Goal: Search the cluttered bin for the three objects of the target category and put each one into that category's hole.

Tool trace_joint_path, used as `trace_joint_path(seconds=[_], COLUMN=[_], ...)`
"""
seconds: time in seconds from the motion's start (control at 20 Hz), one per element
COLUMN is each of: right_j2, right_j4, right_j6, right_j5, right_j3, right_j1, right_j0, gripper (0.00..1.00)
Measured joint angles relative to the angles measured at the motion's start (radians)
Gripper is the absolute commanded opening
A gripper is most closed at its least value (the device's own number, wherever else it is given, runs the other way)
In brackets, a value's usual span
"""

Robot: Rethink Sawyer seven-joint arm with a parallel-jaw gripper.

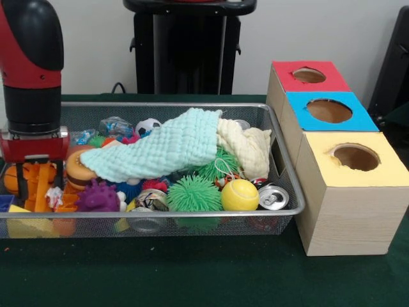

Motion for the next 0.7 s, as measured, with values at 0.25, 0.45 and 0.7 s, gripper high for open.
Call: trace_joint_path(seconds=[0.25, 0.45, 0.7], right_j2=[-0.006, -0.058, -0.127], right_j4=[-0.029, -0.070, -0.094], right_j6=[0.000, 0.000, 0.000], right_j5=[-0.063, -0.143, -0.201], right_j3=[0.027, 0.036, 0.037], right_j1=[-0.001, -0.012, -0.025], right_j0=[0.002, 0.059, 0.136], gripper=[1.00, 1.00, 1.00])
